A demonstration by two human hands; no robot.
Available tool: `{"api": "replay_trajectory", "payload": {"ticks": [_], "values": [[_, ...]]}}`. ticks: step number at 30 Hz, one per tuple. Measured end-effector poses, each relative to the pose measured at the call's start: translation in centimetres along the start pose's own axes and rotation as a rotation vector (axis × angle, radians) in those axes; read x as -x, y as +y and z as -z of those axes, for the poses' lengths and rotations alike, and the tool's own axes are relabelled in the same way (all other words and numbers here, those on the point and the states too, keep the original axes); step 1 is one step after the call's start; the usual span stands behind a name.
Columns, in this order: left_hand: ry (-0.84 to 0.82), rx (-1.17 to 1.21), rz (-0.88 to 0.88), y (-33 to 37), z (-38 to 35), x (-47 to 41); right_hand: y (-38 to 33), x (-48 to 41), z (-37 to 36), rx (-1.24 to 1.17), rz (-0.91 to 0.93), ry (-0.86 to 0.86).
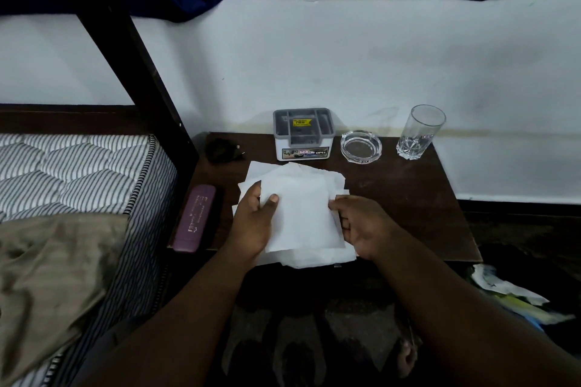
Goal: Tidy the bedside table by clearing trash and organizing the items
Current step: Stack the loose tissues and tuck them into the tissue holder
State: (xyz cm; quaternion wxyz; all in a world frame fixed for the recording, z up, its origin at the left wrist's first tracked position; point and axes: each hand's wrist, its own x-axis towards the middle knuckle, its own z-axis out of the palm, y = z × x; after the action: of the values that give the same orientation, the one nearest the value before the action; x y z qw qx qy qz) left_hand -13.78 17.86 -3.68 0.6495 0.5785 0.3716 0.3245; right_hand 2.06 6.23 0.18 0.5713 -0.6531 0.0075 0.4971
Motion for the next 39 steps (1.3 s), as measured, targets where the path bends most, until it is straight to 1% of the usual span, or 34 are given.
{"api": "replay_trajectory", "payload": {"ticks": [4, 8, 11, 14, 16, 20, 24, 28, 32, 35, 36, 38, 39], "values": [[-0.047, 0.057, 0.033, -0.1, -0.1, 0.4, -0.1, 0.0, 0.0, 0.040, 0.004, 0.004], [-0.063, 0.127, 0.102, -0.1, 0.0, 0.4, -0.4, 0.1, 0.0, -0.008, -0.003, 0.015], [-0.068, 0.180, 0.183, 0.2, 0.0, 0.5, -0.2, 0.4, -0.4, 0.095, 0.105, -0.044], [-0.088, 0.254, 0.275, 1.0, -0.1, 0.9, 0.2, 0.9, -0.4, 0.079, 0.139, -0.134], [-0.111, 0.318, 0.356, 1.6, 0.0, 1.1, 0.2, 0.9, -0.3, 0.022, 0.123, -0.203], [-0.198, 0.466, 0.485, 2.4, 0.2, 1.5, -0.1, 0.7, 0.0, -0.037, 0.039, -0.270], [-0.259, 0.464, 0.546, 2.8, 0.1, 1.9, -0.1, 1.0, 0.1, -0.019, -0.016, -0.295], [-0.216, 0.340, 0.550, 2.3, -0.1, 2.1, 0.3, 1.0, -0.4, 0.054, 0.015, -0.234], [-0.149, 0.306, 0.522, 1.8, 0.3, 2.1, 0.3, 0.2, -0.7, 0.140, 0.082, -0.122], [-0.067, 0.258, 0.504, 1.5, 0.8, 2.0, -0.3, -1.4, -0.1, 0.284, 0.186, 0.006], [-0.052, 0.246, 0.503, 1.3, 1.2, 1.9, -0.5, -2.2, 0.4, 0.377, 0.267, 0.081], [-0.031, 0.218, 0.517, 1.0, 2.0, 1.7, -1.1, -3.6, 1.8, 0.751, 0.480, 0.278], [-0.017, 0.201, 0.523, 0.8, 2.5, 1.6, -1.3, -4.0, 2.4, 0.918, 0.560, 0.345]]}}
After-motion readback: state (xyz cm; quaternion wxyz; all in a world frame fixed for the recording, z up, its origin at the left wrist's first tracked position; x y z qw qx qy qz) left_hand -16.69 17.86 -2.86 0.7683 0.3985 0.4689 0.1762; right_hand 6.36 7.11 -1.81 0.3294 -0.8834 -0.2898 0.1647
